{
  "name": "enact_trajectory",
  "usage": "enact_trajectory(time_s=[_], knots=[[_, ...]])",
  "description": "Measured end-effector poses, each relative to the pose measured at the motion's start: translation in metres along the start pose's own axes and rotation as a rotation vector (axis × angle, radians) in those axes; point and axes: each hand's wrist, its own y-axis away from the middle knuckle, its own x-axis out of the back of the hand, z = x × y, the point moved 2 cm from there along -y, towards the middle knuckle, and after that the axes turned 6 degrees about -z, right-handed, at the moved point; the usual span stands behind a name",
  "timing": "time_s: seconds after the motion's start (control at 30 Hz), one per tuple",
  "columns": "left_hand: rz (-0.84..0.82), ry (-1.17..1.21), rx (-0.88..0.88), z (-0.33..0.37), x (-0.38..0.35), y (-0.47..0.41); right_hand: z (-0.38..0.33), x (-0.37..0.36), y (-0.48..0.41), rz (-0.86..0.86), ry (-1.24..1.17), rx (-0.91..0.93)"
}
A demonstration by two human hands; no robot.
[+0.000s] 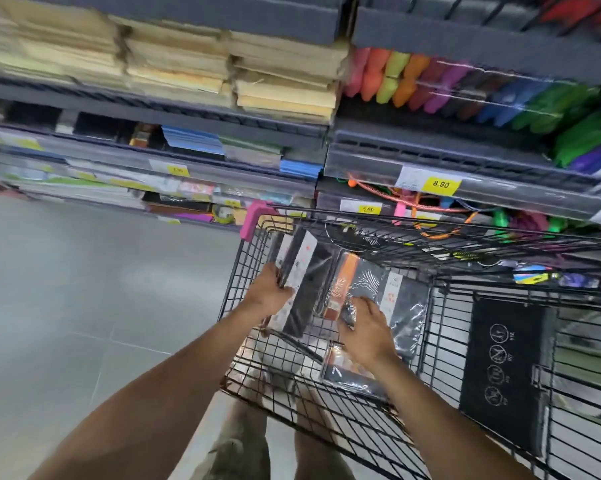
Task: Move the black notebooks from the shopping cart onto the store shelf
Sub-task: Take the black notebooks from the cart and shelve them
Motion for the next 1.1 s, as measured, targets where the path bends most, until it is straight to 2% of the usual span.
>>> enact_trajectory(time_s=[0.1,0.27,0.47,0.7,0.93,1.1], knots=[[0.041,-0.056,-0.107,0.002,0.036,0.040,-0.013,0.007,0.005,-0.019,-0.044,0.023],[0.233,0.042,-0.192,-0.013,0.109,0.102,-0.027,-0.002,-0.006,-0.093,-0.122,0.005],[0.451,0.162,-0.181,-0.060,0.177,0.131,-0.040,-0.024,-0.047,-0.190,-0.321,-0.177],[0.532,0.307,-0.039,-0.123,0.181,0.111,-0.051,-0.070,-0.106,-0.150,-0.375,-0.340],[0.532,0.348,0.028,-0.157,0.171,0.104,-0.059,-0.084,-0.137,-0.007,-0.648,-0.498],[0.484,0.390,0.022,-0.170,0.173,0.109,-0.065,-0.081,-0.125,-0.024,-0.736,-0.466]])
